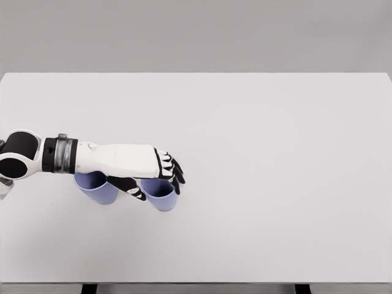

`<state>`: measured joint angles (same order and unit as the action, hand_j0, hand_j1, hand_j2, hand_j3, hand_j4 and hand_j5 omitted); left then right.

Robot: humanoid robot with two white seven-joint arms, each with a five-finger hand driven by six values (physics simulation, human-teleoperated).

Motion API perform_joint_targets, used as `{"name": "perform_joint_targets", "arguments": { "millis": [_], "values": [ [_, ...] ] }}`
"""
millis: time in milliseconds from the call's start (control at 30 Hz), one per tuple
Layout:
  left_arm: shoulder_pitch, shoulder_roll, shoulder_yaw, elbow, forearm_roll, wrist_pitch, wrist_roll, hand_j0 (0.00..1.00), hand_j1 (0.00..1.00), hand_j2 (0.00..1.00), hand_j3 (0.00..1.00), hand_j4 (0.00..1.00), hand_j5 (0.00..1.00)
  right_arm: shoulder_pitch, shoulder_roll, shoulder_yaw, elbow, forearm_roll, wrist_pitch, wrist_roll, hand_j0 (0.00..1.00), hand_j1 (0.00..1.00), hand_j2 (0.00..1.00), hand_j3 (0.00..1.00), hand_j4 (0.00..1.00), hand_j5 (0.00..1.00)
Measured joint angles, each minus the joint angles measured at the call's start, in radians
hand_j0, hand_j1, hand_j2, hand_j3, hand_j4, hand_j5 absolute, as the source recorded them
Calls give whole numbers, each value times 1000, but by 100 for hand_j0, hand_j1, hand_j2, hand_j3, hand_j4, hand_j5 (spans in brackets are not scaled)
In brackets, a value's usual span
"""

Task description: Place the right cup on the left cup with left arm

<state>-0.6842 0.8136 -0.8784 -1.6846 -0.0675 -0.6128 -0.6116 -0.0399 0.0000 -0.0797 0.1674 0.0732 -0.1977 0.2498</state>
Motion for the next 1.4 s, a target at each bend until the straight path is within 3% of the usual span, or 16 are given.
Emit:
{"name": "perform_joint_targets", "arguments": {
  "millis": [300, 600, 900, 1400],
  "values": [
    [-17, 10, 42, -18, 35, -1, 0, 54, 54, 54, 54, 54, 54, 0, 0, 0, 0, 0, 0, 0, 100, 100, 100, 100, 100, 100],
    [-143, 40, 53, -41, 119, -1, 0, 54, 54, 54, 54, 54, 54, 2, 0, 0, 0, 0, 0, 0, 100, 100, 100, 100, 100, 100],
    [-232, 202, 55, -74, 233, -1, 1, 54, 54, 54, 54, 54, 54, 0, 0, 0, 0, 0, 0, 0, 100, 100, 100, 100, 100, 100],
    [-230, 428, 55, -79, 330, -2, 0, 54, 54, 54, 54, 54, 54, 2, 0, 0, 0, 0, 0, 0, 100, 100, 100, 100, 100, 100]
  ]
}}
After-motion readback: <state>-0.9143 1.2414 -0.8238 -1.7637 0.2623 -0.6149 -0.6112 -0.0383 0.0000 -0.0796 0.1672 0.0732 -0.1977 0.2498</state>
